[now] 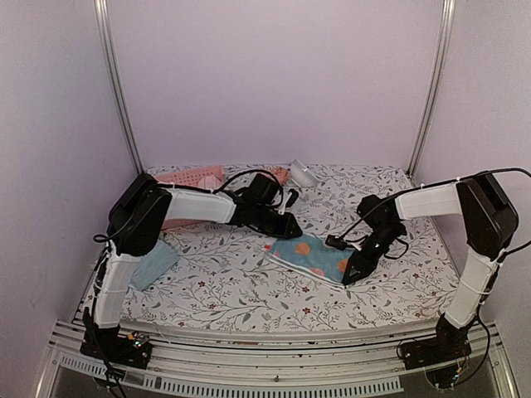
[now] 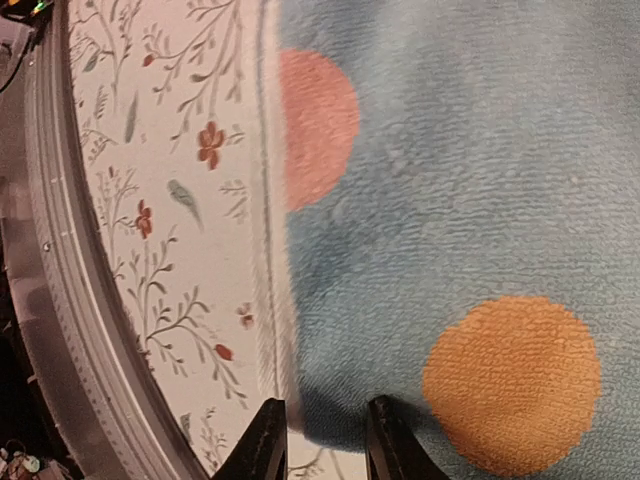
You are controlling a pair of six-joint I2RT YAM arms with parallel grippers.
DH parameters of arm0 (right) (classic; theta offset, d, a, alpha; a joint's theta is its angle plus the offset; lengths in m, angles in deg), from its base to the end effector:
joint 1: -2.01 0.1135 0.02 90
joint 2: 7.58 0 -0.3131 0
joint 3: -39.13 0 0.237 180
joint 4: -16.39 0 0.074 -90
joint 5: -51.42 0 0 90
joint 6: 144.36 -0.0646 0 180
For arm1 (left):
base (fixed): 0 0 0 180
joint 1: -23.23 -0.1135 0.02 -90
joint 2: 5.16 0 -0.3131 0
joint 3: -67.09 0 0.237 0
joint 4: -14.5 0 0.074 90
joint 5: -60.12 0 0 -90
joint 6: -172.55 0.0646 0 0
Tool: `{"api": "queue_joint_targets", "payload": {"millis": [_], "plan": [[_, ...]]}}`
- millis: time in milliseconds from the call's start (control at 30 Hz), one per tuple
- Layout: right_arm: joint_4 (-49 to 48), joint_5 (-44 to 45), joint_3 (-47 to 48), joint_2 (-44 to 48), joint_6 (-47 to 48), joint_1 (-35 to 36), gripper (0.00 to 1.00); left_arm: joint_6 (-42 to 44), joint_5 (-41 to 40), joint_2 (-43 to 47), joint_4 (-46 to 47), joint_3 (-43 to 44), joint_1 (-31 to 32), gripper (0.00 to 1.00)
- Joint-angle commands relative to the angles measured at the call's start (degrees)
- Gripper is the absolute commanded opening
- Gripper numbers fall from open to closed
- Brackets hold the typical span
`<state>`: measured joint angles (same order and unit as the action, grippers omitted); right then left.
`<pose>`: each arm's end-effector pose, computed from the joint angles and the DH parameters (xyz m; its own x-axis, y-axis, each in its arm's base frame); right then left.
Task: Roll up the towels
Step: Rotate the towel at the center of the board.
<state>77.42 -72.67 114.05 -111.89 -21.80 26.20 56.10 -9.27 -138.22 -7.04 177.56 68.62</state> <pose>0.2615 0.1572 0.1731 -0.5882 -0.7528 -0.2955 -0.7738 0.4176 0.4763 0.3694 -0.4069 0.1576 -0.8136 0.2311 -0.5335 0.5376 0.6483 -0.5391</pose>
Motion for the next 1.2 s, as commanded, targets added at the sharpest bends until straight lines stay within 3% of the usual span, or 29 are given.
{"api": "queue_joint_targets", "payload": {"millis": [0, 167, 367, 667, 800, 933, 1067, 1167], "plan": [[7.0, -7.2, 4.5, 1.8, 4.0, -0.1, 0.31, 3.7, -0.8, 6.0, -0.9, -1.3, 0.0, 0.21], [5.4, -7.1, 8.6, 2.1, 3.0, -3.5, 0.34, 3.5, -0.5, 12.5, 2.8, -9.1, 2.2, 0.22], [2.2, -1.2, 11.6, -3.3, -0.5, -6.3, 0.30, 3.1, 0.5, 11.5, 2.8, -11.4, 4.9, 0.22], [-1.8, 10.8, 2.4, -4.8, -0.7, -6.9, 0.24, 3.0, -2.4, 4.4, -3.8, -7.5, 4.7, 0.21], [-0.6, 8.5, -2.2, -0.4, 1.9, -5.2, 0.24, 5.8, -5.9, 0.3, -6.2, -3.1, 2.7, 0.20], [0.7, 4.1, -5.2, 1.5, 4.2, 2.9, 0.25, 8.0, -5.9, -4.2, -6.6, 4.3, -0.1, 0.20], [1.9, -3.2, -2.3, 0.8, 4.5, 7.3, 0.28, 9.9, -1.4, -4.8, -5.6, 8.6, -0.4, 0.21], [4.5, -4.7, 1.5, 0.5, 5.1, 7.8, 0.29, 10.5, -0.1, -0.4, -3.1, 6.2, 0.7, 0.21]]}}
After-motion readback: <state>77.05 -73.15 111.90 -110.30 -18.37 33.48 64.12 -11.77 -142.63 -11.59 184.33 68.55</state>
